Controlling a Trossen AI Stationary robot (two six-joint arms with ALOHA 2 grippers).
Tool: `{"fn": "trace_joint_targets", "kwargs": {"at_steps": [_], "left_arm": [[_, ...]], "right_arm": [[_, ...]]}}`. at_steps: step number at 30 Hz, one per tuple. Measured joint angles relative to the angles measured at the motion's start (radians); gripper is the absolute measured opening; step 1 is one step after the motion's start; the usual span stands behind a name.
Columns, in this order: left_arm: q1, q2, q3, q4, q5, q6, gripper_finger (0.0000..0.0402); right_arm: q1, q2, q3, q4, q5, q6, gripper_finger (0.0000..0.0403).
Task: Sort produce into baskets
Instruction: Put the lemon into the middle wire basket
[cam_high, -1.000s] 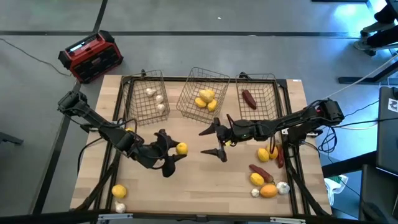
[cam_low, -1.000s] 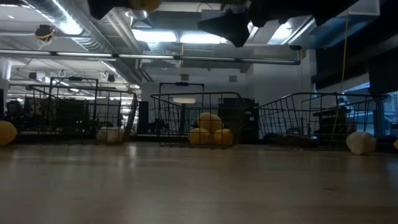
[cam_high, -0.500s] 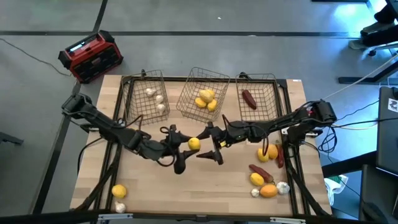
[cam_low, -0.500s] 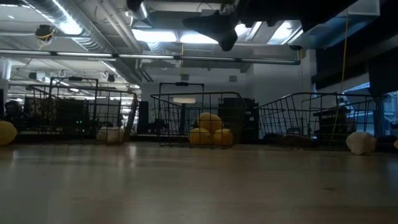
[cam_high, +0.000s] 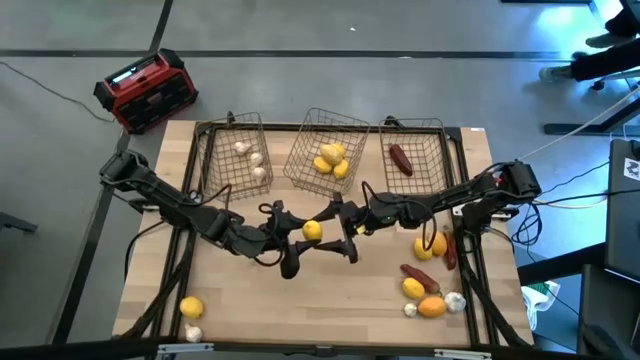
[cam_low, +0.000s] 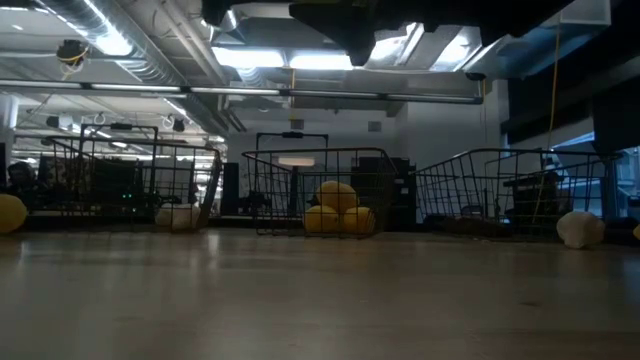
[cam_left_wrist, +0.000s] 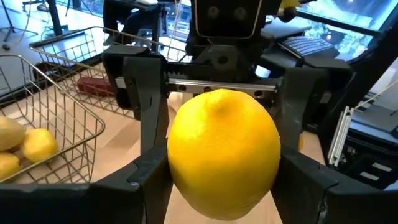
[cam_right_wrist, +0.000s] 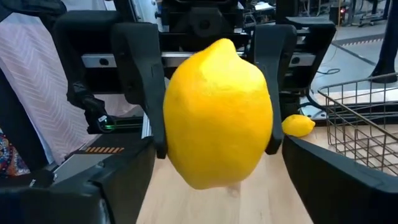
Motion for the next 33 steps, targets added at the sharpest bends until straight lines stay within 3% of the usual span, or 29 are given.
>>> {"fn": "trace_joint_targets", "kwargs": {"at_steps": [8,19,28,33], "left_arm": [[0.008,0.008,0.0,0.043,0.0,0.004,0.0219],[0.012,0.019,0.0,0.062,0.001,0.005,0.0219],[0.012,0.019,0.0,0.063,0.002,0.033,0.0219],[0.012,0.019,0.0,0.063,0.002,0.034,0.0219]], "right_arm": [[0.001,0.0,0.0,0.012,0.008,-0.001,0.0301],[0.0,0.0,-0.001,0.023,0.008,-0.001,0.027],[0.001,0.0,-0.002,0.023,0.003,0.004,0.0187],[0.001,0.0,-0.002,0.021,0.002,0.0,0.0168]]}}
